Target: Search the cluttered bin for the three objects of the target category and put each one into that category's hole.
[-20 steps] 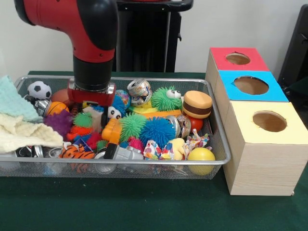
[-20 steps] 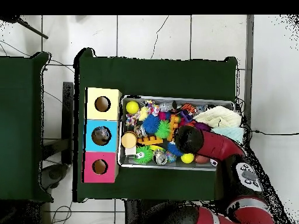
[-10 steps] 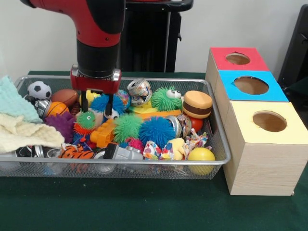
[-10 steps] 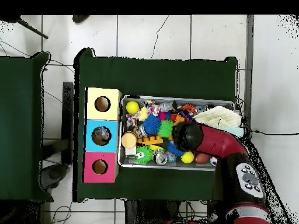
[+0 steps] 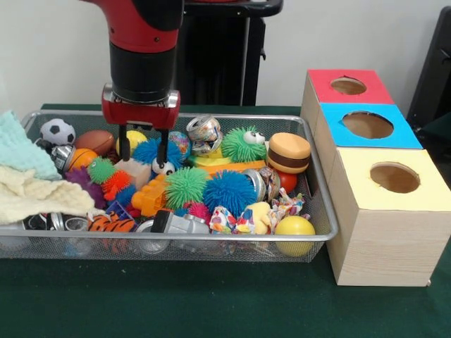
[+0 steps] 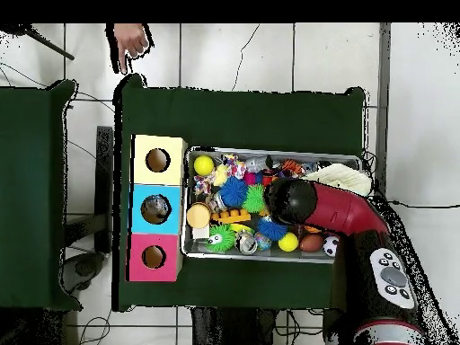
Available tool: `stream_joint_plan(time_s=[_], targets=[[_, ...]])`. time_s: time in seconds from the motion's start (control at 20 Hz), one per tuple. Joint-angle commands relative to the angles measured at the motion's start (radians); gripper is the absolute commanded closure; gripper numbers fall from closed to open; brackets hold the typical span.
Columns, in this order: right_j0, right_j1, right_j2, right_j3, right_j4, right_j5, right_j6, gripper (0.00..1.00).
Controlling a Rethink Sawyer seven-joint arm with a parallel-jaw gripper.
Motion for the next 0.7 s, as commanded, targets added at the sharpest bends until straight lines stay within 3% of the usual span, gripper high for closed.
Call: stream_joint_plan(time_s=[0.05,0.3,0.7], targets=[[-0.041,0.057,0.114,-0.132,-0.063,0.064,-0.094,0.00],[-0.057,0.074,0.134,-0.191,-0.098,0.047,-0.134,0.00],[-0.101,0.099,0.195,-0.284,-0.118,0.147,-0.205,0.00]])
